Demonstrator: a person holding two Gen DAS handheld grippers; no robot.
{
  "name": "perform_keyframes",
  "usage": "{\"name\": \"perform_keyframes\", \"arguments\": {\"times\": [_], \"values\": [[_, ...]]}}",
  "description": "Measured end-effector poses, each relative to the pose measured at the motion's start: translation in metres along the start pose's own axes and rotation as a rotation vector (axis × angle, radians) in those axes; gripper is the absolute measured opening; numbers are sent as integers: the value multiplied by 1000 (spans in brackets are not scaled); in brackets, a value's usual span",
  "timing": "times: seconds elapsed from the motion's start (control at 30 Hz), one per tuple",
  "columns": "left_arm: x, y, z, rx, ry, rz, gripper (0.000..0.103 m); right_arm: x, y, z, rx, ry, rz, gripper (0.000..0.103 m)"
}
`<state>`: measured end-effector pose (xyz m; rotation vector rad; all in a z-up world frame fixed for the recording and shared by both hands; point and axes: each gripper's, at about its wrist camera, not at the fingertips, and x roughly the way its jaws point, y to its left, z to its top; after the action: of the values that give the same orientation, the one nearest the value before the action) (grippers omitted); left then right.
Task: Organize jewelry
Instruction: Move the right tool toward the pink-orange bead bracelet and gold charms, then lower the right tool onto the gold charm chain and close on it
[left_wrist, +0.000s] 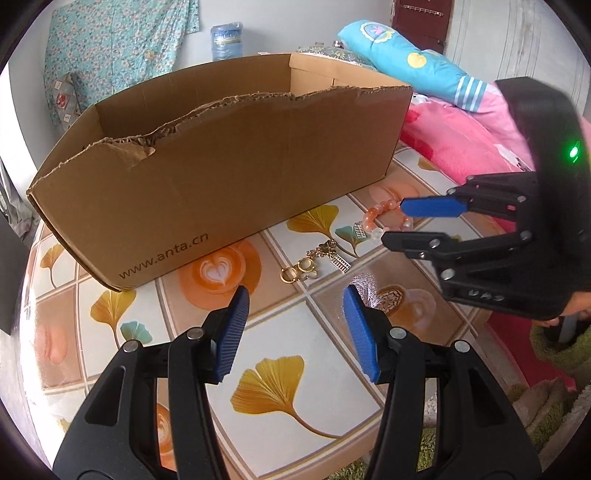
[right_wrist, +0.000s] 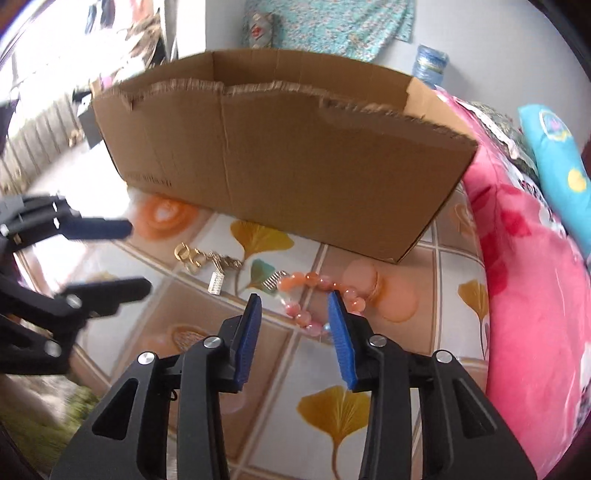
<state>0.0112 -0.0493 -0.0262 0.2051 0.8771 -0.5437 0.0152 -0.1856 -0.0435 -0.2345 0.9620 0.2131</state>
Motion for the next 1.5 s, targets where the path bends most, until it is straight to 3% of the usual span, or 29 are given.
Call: {"name": "perform_keyframes", "arguments": {"times": [0.07, 0.13, 0.47, 0.57, 0.67, 0.73, 0.8, 1.07, 1.5], "values": [[1, -1, 1, 2, 4, 4, 51, 3, -3, -3, 1, 8, 8, 17], [2, 0, 1, 2, 5, 4, 51, 2, -11, -5, 36, 18, 27, 10], [8, -4, 2, 6, 3, -10, 51, -9, -45, -21, 207, 49, 39, 10], [7, -5, 2, 8, -1, -7, 51, -20, -54, -19, 269, -25, 97, 13], [7, -5, 2, 17, -9, 3, 51, -30, -54, -13, 314, -106, 183, 22], [8, -5, 3, 19, -9, 10, 51, -27, -46, -11, 335, -108, 254, 22], [9, -4, 5, 17, -9, 11, 50, -20, -36, -10, 324, -94, 266, 22], [21, 4, 11, 10, 21, 15, 25, -1, -14, -10, 303, -45, 306, 22], [38, 4, 17, 46, 54, 4, 13, 8, -12, -7, 316, -31, 318, 22]]}}
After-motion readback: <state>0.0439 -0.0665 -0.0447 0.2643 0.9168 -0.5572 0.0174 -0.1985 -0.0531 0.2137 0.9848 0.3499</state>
